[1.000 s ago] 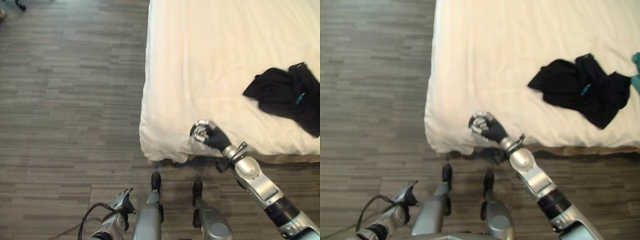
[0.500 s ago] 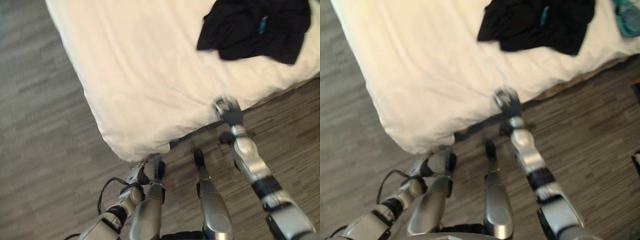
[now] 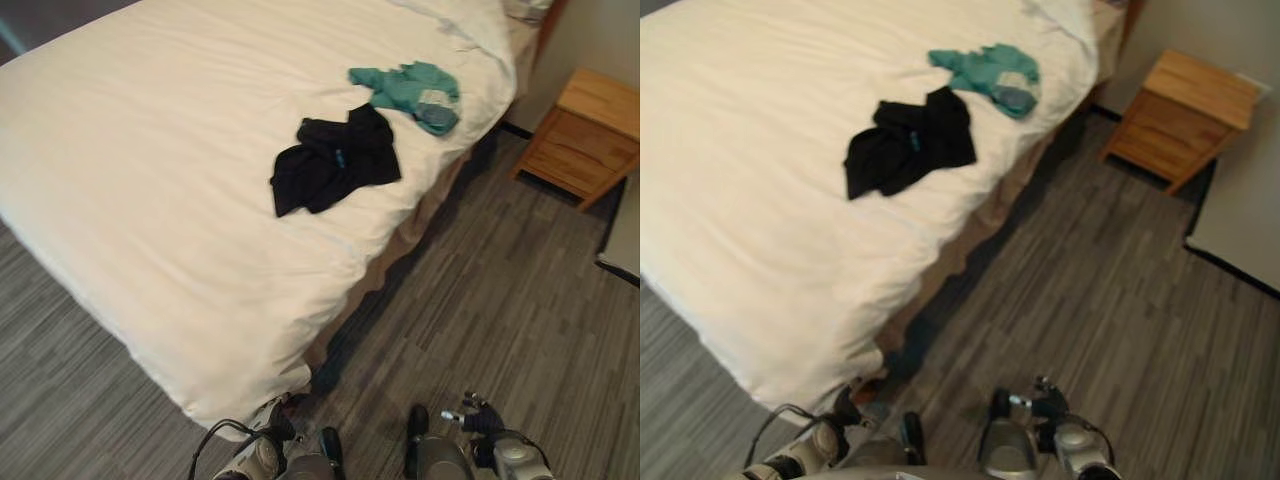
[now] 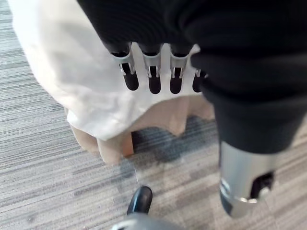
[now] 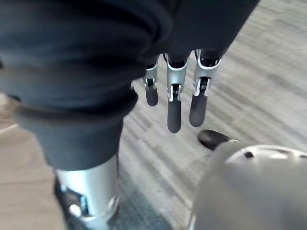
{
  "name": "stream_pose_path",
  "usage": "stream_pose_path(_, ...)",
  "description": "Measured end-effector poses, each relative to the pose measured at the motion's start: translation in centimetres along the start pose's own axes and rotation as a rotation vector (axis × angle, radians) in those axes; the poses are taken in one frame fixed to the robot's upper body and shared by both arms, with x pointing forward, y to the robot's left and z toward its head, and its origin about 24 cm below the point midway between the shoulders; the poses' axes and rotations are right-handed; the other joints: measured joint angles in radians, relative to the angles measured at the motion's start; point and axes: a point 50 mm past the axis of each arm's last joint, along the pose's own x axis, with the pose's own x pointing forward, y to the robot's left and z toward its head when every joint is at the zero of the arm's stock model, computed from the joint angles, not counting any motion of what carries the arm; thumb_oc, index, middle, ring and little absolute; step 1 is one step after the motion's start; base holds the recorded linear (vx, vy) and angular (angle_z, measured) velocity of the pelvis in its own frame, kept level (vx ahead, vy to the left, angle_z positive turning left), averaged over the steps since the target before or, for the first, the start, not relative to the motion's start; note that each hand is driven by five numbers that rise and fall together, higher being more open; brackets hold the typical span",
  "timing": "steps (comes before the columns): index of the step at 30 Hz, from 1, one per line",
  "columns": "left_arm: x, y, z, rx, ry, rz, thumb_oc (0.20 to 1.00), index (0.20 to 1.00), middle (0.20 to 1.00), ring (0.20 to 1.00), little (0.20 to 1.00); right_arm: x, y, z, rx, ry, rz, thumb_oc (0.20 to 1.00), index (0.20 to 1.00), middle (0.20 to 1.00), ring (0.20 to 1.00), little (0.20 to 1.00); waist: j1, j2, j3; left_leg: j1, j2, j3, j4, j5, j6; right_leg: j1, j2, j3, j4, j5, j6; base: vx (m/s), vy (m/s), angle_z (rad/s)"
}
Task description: Tidy up the quilt and then pick up the clothes from the bed and put them into the laundry hamper.
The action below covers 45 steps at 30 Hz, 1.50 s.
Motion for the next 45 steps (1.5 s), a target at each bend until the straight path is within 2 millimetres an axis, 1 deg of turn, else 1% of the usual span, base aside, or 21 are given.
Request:
stream_pose_path(1, 0.0, 0.1, 0.1, 0.016, -0.008, -0.012, 1.000, 1.000, 1.000, 1.000, 1.000, -0.2, 0.1, -1.3, -0.042, 0.054, 0.003, 1.000, 1.000, 1.000, 1.000, 1.000, 0.028, -0.008, -0.010, 0.009, 0.018, 0.028, 0.000, 0.008, -0.022, 0.028, -0.028, -0.070, -0.008, -0.022, 0.003, -0.14, -0.404, -0.65)
stream_pose_path(3, 0.0, 0.8, -0.4, 0.018, -0.003, 0.001, 1.000, 1.000, 1.000, 1.000, 1.000, -0.6, 1.0, -2.7, -0.063, 0.102, 0.027, 1.000, 1.000, 1.000, 1.000, 1.000, 0.048, -0.064, -0.042, 0.011, 0.009, 0.010, 0.008, 0.009, -0.028, 0.064, -0.041, -0.060, -0.091, 0.015, -0.005, -0.11, -0.408, -0.50)
stream_pose_path(4, 0.0, 1.1, -1.0, 0.018, 0.021, 0.004, 1.000, 1.000, 1.000, 1.000, 1.000, -0.8, 1.4, -3.3, -0.077, 0.120, 0.039, 1.000, 1.000, 1.000, 1.000, 1.000, 0.045, -0.086, -0.056, 0.014, 0.013, 0.006, 0.017, 0.009, -0.037, 0.093, -0.021, -0.046, -0.143, 0.045, 0.026, -0.08, -0.385, -0.56)
stream_pose_path(8, 0.0, 1.2, -0.3, -0.033, -0.011, 0.017, 1.000, 1.000, 1.000, 1.000, 1.000, -1.0, 0.2, -3.9, -0.135, 0.131, 0.024, 1.000, 1.000, 1.000, 1.000, 1.000, 0.083, -0.079, -0.086, -0.051, 0.125, -0.132, 0.210, 0.019, -0.088, 0.083, 0.111, 0.116, -0.209, 0.071, -0.093, -0.10, -0.352, -1.25)
stream_pose_path(9, 0.1, 1.5, 0.5, -0.039, -0.046, 0.025, 1.000, 1.000, 1.000, 1.000, 1.000, -1.0, -0.3, -4.0, -0.156, 0.139, 0.015, 1.000, 1.000, 1.000, 1.000, 1.000, 0.091, -0.093, -0.085, -0.068, 0.063, -0.296, 0.224, -0.016, -0.133, 0.062, 0.106, 0.168, -0.209, 0.080, -0.108, -0.06, -0.118, -1.09)
stream_pose_path(11, 0.3, 1.3, 1.9, -0.070, -0.089, 0.022, 1.000, 1.000, 1.000, 1.000, 1.000, -1.3, -1.4, -4.8, -0.199, 0.168, -0.005, 1.000, 1.000, 1.000, 1.000, 1.000, 0.082, -0.096, -0.082, -0.078, -0.012, -0.349, 0.157, -0.021, -0.138, 0.043, 0.117, 0.220, -0.213, 0.095, -0.109, -0.10, -0.166, -0.94)
stream_pose_path(13, 0.4, 0.7, 3.2, -0.049, -0.130, 0.004, 1.000, 1.000, 1.000, 1.000, 1.000, -1.4, -2.9, -5.3, -0.206, 0.202, -0.041, 1.000, 1.000, 1.000, 1.000, 1.000, 0.089, -0.088, -0.081, -0.088, -0.151, -0.500, 0.075, -0.015, -0.113, 0.018, 0.106, 0.276, -0.214, 0.100, -0.097, -0.02, -0.129, -0.98)
stream_pose_path(15, 0.4, 0.2, 3.9, -0.069, -0.142, -0.007, 1.000, 1.000, 1.000, 1.000, 1.000, -1.6, -4.0, -5.6, -0.215, 0.215, -0.066, 1.000, 1.000, 1.000, 1.000, 1.000, 0.051, -0.025, -0.082, -0.103, -0.151, -0.446, 0.030, 0.057, -0.049, 0.029, 0.146, 0.264, -0.215, 0.104, -0.089, 0.00, -0.057, -0.56)
stream_pose_path(19, 0.4, 0.5, 3.0, -0.093, -0.101, 0.011, 1.000, 1.000, 1.000, 1.000, 1.000, -2.0, -1.8, -6.8, -0.187, 0.258, -0.019, 1.000, 1.000, 1.000, 1.000, 1.000, 0.044, -0.041, -0.086, -0.063, -0.135, -0.418, -0.048, 0.073, -0.019, 0.027, 0.138, 0.231, -0.215, 0.108, -0.072, 0.00, -0.068, -0.24)
stream_pose_path(20, 0.0, 0.3, 0.6, -0.109, -0.027, 0.020, 1.000, 1.000, 1.000, 1.000, 1.000, -0.8, -1.0, -3.5, -0.186, 0.144, -0.021, 1.000, 1.000, 1.000, 1.000, 1.000, 0.048, 0.010, -0.088, 0.002, -0.113, -0.418, -0.106, 0.110, -0.024, 0.059, 0.151, 0.194, -0.215, 0.088, -0.080, 0.06, -0.010, -0.08)
stream_pose_path(23, -0.7, 0.1, -3.1, -0.378, 0.122, 0.030, 1.000, 1.000, 1.000, 1.000, 1.000, -0.9, -0.1, -4.2, -0.101, 0.195, -0.021, 1.000, 1.000, 1.000, 1.000, 1.000, 0.021, -0.026, -0.080, 0.020, -0.102, -0.379, -0.123, 0.103, -0.038, 0.059, 0.151, 0.185, -0.215, 0.076, -0.065, 0.16, 0.020, -0.18)
stream_pose_path(26, -2.2, 0.4, -7.5, -0.416, 0.243, 0.055, 1.000, 1.000, 1.000, 1.000, 1.000, -1.2, 1.9, -4.6, -0.044, 0.203, 0.037, 1.000, 1.000, 1.000, 1.000, 1.000, 0.019, -0.080, -0.081, 0.017, -0.079, -0.338, -0.123, 0.074, -0.042, 0.050, 0.137, 0.069, -0.215, 0.075, -0.062, 0.21, -0.056, -0.47)
stream_pose_path(30, -2.3, 1.0, -8.1, -0.426, 0.259, 0.068, 1.000, 1.000, 1.000, 1.000, 1.000, -1.3, 2.1, -5.0, -0.036, 0.213, 0.041, 1.000, 1.000, 1.000, 1.000, 1.000, 0.019, -0.121, -0.090, 0.008, -0.057, -0.329, -0.123, 0.071, -0.060, 0.039, 0.152, 0.037, -0.215, 0.077, -0.060, 0.21, -0.046, -0.04)
stream_pose_path(32, -2.3, 0.7, -8.1, -0.429, 0.265, 0.059, 1.000, 1.000, 1.000, 1.000, 1.000, -1.2, 2.0, -4.8, -0.037, 0.204, 0.037, 1.000, 1.000, 1.000, 1.000, 1.000, 0.019, -0.114, -0.089, 0.020, -0.052, -0.319, -0.115, 0.067, -0.062, 0.043, 0.159, 0.042, -0.215, 0.079, -0.065, 0.22, -0.092, -0.15)
stream_pose_path(34, -2.3, 1.0, -8.4, -0.433, 0.280, 0.066, 1.000, 1.000, 1.000, 1.000, 1.000, -1.0, 2.3, -4.2, -0.032, 0.187, 0.047, 1.000, 1.000, 1.000, 1.000, 1.000, 0.022, -0.123, -0.076, -0.054, -0.065, -0.306, 0.067, 0.009, -0.115, 0.054, 0.159, 0.049, -0.215, 0.038, -0.091, 0.18, -0.179, 0.00)
stream_pose_path(35, -1.8, 1.0, -7.3, -0.461, 0.270, 0.066, 1.000, 1.000, 1.000, 1.000, 1.000, -1.0, 2.1, -4.3, -0.036, 0.198, 0.041, 1.000, 1.000, 1.000, 1.000, 1.000, 0.044, -0.111, -0.047, -0.250, -0.079, -0.304, 0.489, -0.021, -0.206, 0.075, 0.156, 0.029, -0.214, 0.008, -0.129, 0.25, -0.153, -0.02)
stream_pose_path(37, -1.6, 0.9, -6.9, -0.441, 0.261, 0.058, 1.000, 1.000, 1.000, 1.000, 1.000, -1.1, 1.8, -4.7, -0.067, 0.220, 0.037, 1.000, 1.000, 1.000, 1.000, 1.000, 0.079, -0.097, -0.026, -0.361, -0.058, -0.303, 0.699, 0.011, -0.259, 0.099, 0.147, 0.043, -0.215, 0.016, -0.138, 0.30, -0.033, -0.45)
stream_pose_path(40, -1.2, 0.5, -5.9, -0.450, 0.242, 0.047, 1.000, 1.000, 1.000, 1.000, 1.000, -0.5, 1.1, -3.1, -0.128, 0.164, 0.034, 1.000, 1.000, 1.000, 1.000, 1.000, 0.074, -0.084, -0.002, -0.399, -0.044, -0.239, 0.462, 0.022, -0.207, 0.110, 0.143, 0.070, -0.215, 0.004, -0.139, 0.63, 0.097, -0.28)
stream_pose_path(41, -0.9, 1.0, -5.2, -0.443, 0.221, 0.056, 1.000, 1.000, 1.000, 1.000, 1.000, -0.3, 0.7, -2.8, -0.138, 0.166, 0.026, 1.000, 1.000, 1.000, 1.000, 1.000, 0.077, -0.074, 0.002, -0.360, -0.035, -0.204, 0.171, 0.062, -0.176, 0.107, 0.140, 0.076, -0.216, -0.008, -0.123, 0.65, 0.074, -0.07)
stream_pose_path(43, -0.7, 1.4, -4.9, -0.442, 0.212, 0.063, 1.000, 1.000, 1.000, 1.000, 1.000, -0.3, 0.4, -2.8, -0.137, 0.174, 0.017, 1.000, 1.000, 1.000, 1.000, 1.000, 0.078, -0.051, 0.002, -0.311, -0.019, -0.164, -0.110, 0.116, -0.175, 0.119, 0.155, 0.065, -0.216, -0.019, -0.106, 0.64, 0.079, 0.04)
stream_pose_path(45, -0.6, 1.4, -4.7, -0.433, 0.212, 0.057, 1.000, 1.000, 1.000, 1.000, 1.000, -0.6, 0.4, -3.8, -0.138, 0.200, 0.017, 1.000, 1.000, 1.000, 1.000, 1.000, 0.107, -0.053, -0.003, -0.297, -0.031, -0.226, -0.055, 0.113, -0.149, 0.173, 0.147, 0.079, -0.215, -0.052, -0.087, 0.60, 0.152, -0.21)
